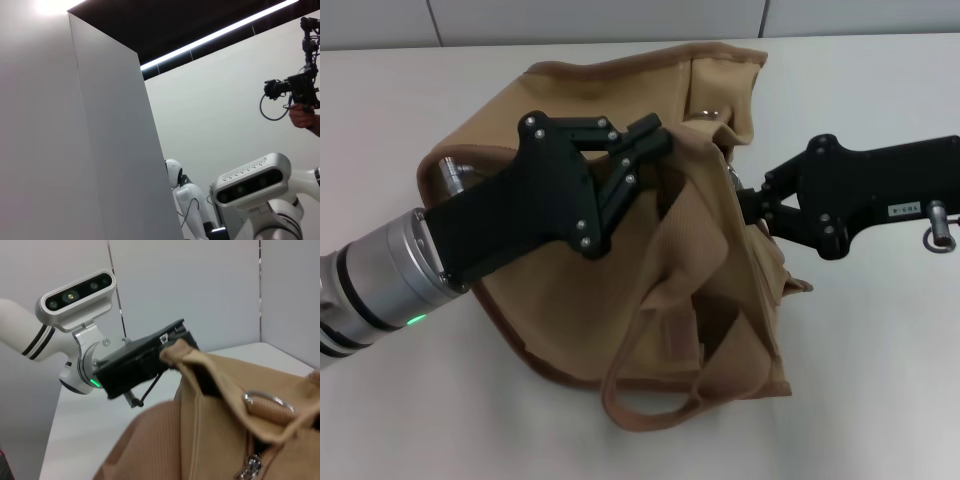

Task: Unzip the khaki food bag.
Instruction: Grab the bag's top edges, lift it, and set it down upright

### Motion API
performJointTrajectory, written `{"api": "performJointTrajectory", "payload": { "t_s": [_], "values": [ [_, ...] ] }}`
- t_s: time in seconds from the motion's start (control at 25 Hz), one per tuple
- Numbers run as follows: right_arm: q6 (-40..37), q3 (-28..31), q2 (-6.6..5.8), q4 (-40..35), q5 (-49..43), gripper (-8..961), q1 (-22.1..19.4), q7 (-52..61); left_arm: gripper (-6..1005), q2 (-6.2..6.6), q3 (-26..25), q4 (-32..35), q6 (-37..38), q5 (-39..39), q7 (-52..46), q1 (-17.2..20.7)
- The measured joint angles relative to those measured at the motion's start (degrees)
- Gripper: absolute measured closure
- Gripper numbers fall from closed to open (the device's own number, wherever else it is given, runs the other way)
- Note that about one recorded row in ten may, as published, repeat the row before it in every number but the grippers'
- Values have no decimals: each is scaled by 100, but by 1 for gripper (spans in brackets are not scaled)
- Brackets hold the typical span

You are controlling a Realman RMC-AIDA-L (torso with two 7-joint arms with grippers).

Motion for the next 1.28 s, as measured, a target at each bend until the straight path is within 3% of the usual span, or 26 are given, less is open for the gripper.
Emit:
{"api": "performJointTrajectory", "payload": {
  "t_s": [0.44, 1.0, 1.12, 1.28],
  "values": [
    [-45, 2, -68, 45, -43, 957, -155, 29, 969, 0, 11, -41, 71, -304, -38, 75],
    [-175, 96, -433, 743, -273, 954, -309, 45, 968, 0, 29, -188, 52, -1153, -61, 230],
    [-185, 522, -400, 851, -255, 939, -319, 33, 968, 0, 45, -192, 48, -1140, -61, 198],
    [-223, 1218, -268, 879, -230, 911, -176, 26, 969, 0, 267, -192, 44, -1121, -61, 102]
  ]
}}
